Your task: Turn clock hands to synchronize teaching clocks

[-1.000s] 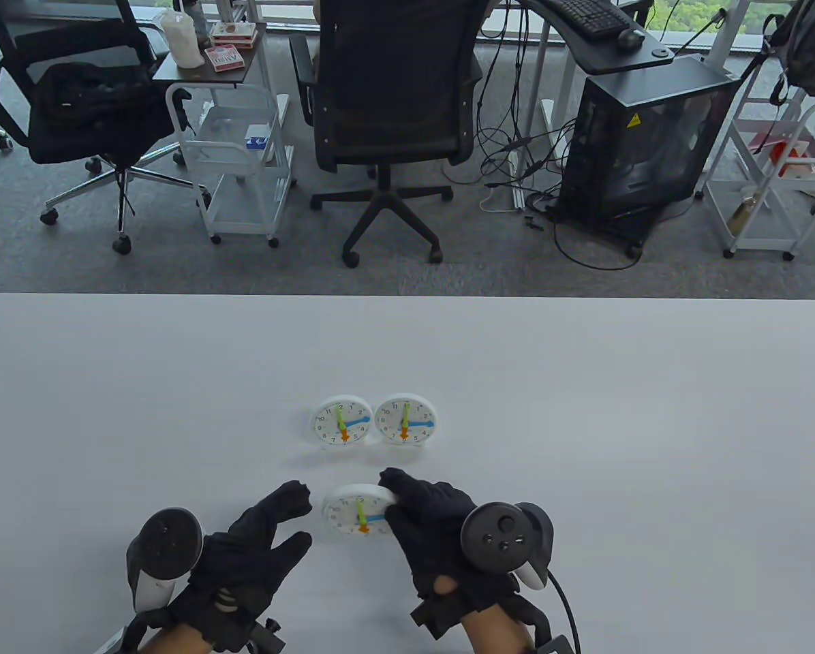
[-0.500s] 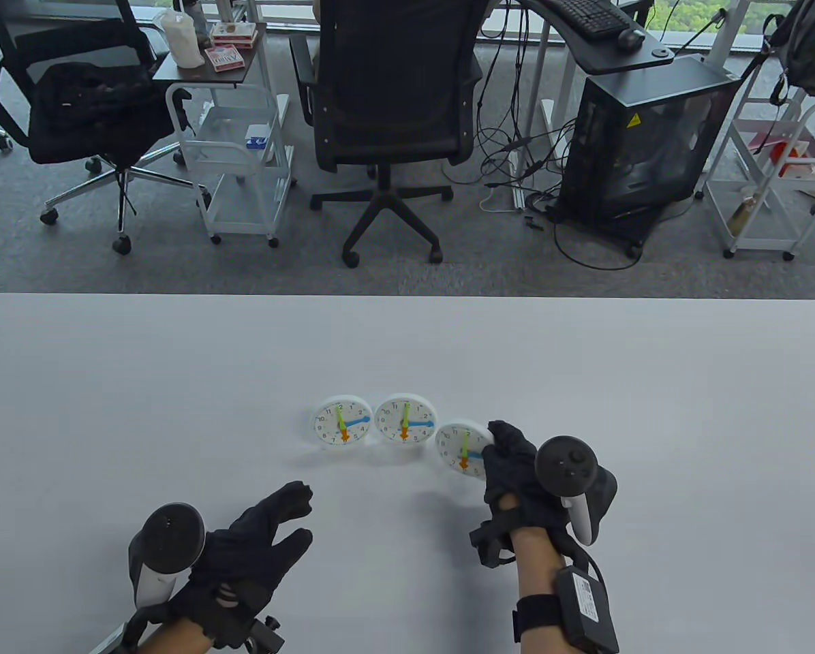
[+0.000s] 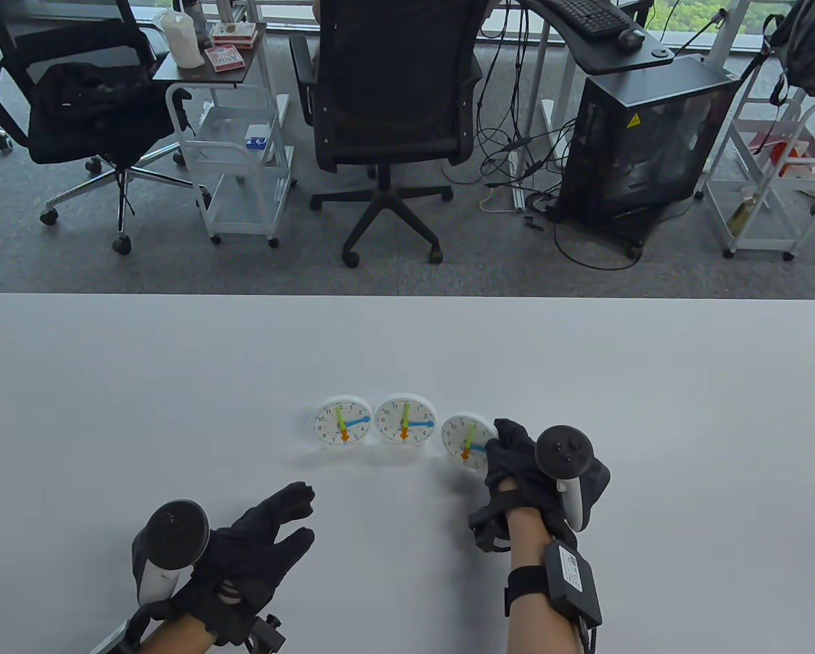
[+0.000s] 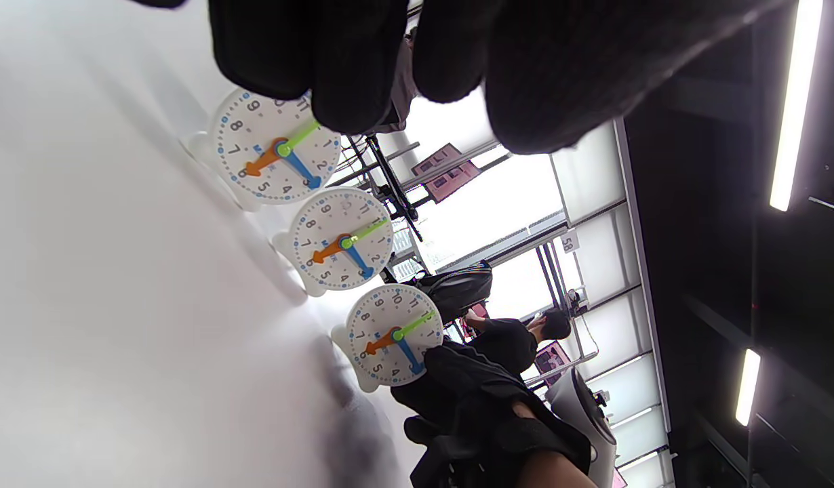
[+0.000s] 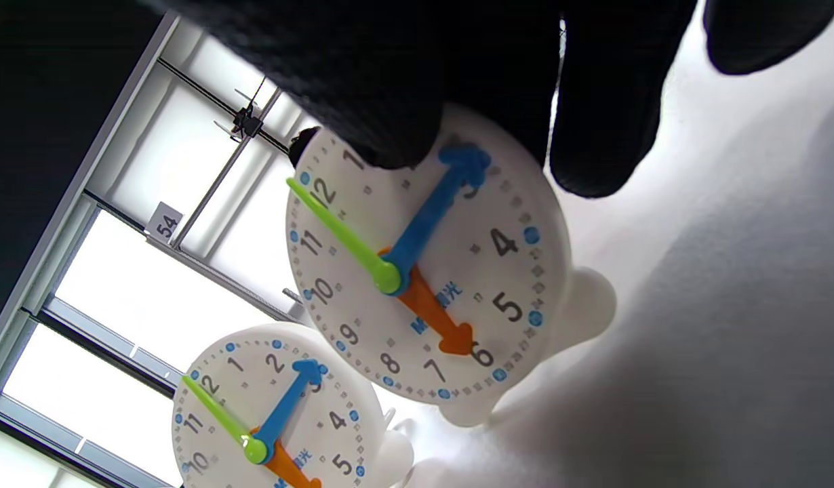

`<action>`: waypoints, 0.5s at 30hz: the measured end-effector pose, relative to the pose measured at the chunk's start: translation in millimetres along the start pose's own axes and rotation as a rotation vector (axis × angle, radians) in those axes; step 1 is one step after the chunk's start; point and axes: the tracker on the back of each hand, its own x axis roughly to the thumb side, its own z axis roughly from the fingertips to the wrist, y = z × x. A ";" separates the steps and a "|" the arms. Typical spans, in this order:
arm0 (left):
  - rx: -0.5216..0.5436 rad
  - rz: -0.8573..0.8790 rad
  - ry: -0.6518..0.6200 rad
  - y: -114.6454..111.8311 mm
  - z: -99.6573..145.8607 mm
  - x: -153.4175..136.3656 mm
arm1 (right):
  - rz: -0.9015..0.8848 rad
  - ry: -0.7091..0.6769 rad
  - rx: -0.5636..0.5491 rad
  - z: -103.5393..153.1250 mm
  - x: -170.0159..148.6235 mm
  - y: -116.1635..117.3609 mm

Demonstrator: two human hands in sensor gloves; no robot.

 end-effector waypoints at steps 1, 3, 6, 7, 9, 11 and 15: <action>-0.001 -0.002 0.003 0.1 0.0 0.1 | 0.004 0.001 0.006 -0.6 -0.3 1.1; 0.001 -0.006 0.005 0.5 -0.2 0.2 | 0.008 0.001 0.009 -0.4 -0.6 1.9; 0.003 -0.018 0.004 0.8 -0.7 0.2 | 0.022 -0.019 0.006 4.5 -1.4 0.1; 0.002 -0.021 0.003 0.8 -0.8 0.2 | 0.038 -0.037 -0.012 6.9 -1.2 -2.0; 0.001 -0.033 -0.002 0.5 -1.0 0.8 | 0.076 -0.062 -0.054 13.4 0.1 -7.8; -0.002 -0.053 -0.014 0.3 -1.3 2.5 | 0.129 -0.115 -0.103 24.6 7.2 -17.9; 0.011 -0.113 -0.048 2.0 -1.2 7.3 | 0.168 -0.212 -0.142 48.3 31.1 -32.2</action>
